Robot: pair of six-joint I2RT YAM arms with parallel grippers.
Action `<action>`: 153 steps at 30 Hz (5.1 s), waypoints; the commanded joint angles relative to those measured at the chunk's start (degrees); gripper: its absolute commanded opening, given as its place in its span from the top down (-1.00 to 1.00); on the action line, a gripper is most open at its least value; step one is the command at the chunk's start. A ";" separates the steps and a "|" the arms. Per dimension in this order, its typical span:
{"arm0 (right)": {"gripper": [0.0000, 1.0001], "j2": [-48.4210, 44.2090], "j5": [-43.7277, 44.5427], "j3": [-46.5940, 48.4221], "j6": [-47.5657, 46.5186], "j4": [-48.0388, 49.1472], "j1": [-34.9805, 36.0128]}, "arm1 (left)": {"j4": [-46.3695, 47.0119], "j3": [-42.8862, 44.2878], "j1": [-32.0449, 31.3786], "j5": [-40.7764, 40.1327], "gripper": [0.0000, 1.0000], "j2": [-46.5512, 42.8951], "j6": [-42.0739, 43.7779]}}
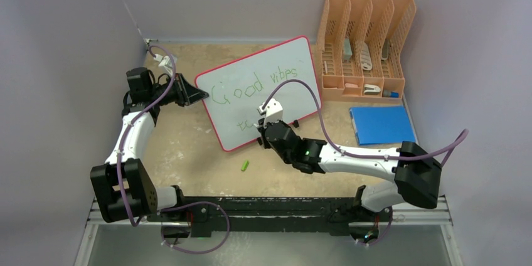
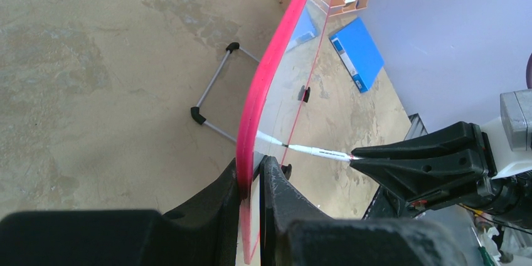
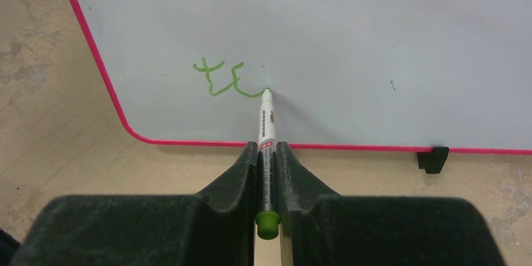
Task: Write a sentence on the whiteboard
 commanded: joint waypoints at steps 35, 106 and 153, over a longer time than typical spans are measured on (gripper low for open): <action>1.00 1.47 -0.10 4.61 -2.85 5.17 -1.47 | 0.15 0.41 -0.10 -2.67 1.00 -0.67 1.00; 1.00 -8.13 -5.15 -0.28 -5.13 2.28 -3.74 | -0.09 0.37 -0.10 -3.36 1.00 -0.67 1.00; 1.00 -5.95 -6.43 -3.35 -5.15 6.00 -9.33 | -0.03 0.45 -0.10 -3.38 1.00 -0.32 1.00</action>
